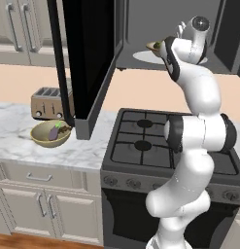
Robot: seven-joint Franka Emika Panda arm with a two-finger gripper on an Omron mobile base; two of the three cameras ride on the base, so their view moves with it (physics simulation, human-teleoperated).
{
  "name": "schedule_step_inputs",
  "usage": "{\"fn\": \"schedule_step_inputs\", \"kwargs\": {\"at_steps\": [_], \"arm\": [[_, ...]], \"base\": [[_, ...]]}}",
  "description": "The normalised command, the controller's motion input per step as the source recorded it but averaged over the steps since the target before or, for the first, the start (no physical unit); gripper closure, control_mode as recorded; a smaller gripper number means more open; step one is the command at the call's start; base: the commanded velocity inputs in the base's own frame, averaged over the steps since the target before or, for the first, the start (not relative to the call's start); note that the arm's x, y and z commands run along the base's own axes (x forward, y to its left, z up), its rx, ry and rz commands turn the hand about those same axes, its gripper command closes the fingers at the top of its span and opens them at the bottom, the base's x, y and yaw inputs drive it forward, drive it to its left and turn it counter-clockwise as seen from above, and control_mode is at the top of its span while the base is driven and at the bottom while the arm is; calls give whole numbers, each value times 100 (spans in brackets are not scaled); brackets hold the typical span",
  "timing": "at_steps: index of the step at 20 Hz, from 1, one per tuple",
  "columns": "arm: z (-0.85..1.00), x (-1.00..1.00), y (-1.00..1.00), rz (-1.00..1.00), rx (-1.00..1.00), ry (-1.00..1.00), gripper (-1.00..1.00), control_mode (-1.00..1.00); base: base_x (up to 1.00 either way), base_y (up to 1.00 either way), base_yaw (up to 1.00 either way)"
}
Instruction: Place the bowl containing the tomato and broccoli in the microwave. Close the microwave door and press the start button to microwave the meal.
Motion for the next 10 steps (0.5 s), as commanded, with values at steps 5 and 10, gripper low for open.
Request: {"fn": "schedule_step_inputs", "kwargs": {"at_steps": [5, 10], "arm": [[-3, -44, -12, 0, 0, 0, -100, -100], [0, -98, 2, 0, -4, 0, -100, -100]], "base": [[0, 0, 0], [0, 0, 0]]}}
